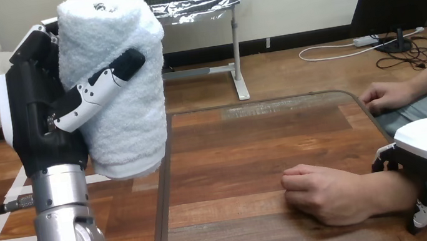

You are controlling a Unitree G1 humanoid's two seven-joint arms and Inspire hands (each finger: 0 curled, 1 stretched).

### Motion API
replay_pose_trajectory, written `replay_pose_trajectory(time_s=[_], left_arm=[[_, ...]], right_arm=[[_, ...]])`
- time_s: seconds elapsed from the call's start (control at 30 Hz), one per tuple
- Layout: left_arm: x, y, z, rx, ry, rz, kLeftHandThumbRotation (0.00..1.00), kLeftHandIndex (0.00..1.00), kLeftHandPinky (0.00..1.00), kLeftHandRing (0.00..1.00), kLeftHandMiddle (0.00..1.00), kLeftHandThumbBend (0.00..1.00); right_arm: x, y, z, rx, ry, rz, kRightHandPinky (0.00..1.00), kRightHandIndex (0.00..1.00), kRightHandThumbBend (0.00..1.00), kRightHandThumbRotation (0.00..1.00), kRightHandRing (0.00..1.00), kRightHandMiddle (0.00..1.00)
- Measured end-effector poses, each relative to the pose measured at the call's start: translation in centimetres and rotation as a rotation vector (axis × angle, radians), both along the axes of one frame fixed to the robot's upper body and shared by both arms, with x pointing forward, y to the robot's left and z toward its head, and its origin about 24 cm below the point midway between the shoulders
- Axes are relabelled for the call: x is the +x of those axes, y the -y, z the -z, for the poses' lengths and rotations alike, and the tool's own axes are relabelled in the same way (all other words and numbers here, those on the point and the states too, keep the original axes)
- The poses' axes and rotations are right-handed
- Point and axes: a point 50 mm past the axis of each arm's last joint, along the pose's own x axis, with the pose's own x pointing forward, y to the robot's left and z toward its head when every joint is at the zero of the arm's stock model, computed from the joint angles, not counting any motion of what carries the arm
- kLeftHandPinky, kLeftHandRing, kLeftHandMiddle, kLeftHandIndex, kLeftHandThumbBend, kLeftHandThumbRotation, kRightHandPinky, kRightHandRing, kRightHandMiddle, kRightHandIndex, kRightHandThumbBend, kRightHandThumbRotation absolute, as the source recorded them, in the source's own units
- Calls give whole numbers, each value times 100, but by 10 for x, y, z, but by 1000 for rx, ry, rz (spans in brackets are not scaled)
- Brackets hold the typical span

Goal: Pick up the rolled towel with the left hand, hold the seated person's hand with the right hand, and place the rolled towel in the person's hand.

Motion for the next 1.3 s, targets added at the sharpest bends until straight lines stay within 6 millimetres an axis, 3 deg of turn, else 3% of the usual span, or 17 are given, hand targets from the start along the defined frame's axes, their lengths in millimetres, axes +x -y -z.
replay_pose_trajectory(time_s=[0.6, 1.3], left_arm=[[0, 0, 0, -9, 1, 3, 0, 40, 20, 26, 33, 51], [0, 0, 0, -6, 0, 1, 0, 40, 20, 26, 33, 52]], right_arm=[[3, -2, 3, -14, 14, 25, 40, 58, 82, 11, 51, 57], [5, -9, 7, 33, 54, 46, 15, 40, 80, 11, 23, 33]])
